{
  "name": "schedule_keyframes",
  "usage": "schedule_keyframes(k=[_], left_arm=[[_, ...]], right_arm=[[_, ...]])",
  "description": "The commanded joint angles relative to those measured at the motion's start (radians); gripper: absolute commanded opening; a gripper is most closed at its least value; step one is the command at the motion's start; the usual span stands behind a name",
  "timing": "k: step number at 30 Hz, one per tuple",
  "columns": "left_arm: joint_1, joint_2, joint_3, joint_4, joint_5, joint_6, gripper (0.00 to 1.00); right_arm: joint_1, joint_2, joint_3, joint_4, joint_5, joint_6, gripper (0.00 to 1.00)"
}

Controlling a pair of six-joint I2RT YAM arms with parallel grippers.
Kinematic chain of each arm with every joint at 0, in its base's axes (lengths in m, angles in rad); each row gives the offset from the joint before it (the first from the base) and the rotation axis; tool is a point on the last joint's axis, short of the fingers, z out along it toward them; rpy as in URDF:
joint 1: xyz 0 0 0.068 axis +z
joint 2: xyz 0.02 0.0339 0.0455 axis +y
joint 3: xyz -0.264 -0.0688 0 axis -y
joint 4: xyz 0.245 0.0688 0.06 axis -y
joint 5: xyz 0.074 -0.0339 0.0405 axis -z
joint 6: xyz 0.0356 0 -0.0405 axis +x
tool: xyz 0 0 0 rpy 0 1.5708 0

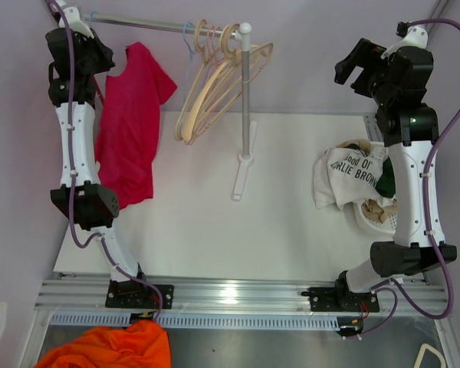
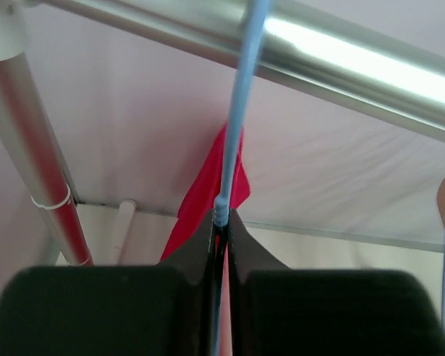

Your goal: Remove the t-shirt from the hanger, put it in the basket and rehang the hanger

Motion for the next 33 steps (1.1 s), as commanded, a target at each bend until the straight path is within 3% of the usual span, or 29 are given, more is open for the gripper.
schedule_keyframes(k=[1,26,31,33], left_arm=[[0.005,0.002,0.042,0.031,0.036,-0.010,0.01],[-0.054,-0.148,0.035,0.169,0.097,0.014,0.01],[-0.076,-0.213,-0.042,0.184,0.051,0.020,0.01],[-0.096,-0.230,-0.041,0.160,-0.027,0.023,0.01]], right_arm=[[0.006,-0.001,0.029,0.020,0.013,-0.019,0.99],[0.012,-0.059,-0.054,0.024,0.010,-0.031,1.00],[0.014,-0.073,-0.066,0.018,0.009,-0.034,0.99],[0.014,-0.078,-0.072,0.015,0.007,-0.029,0.99]])
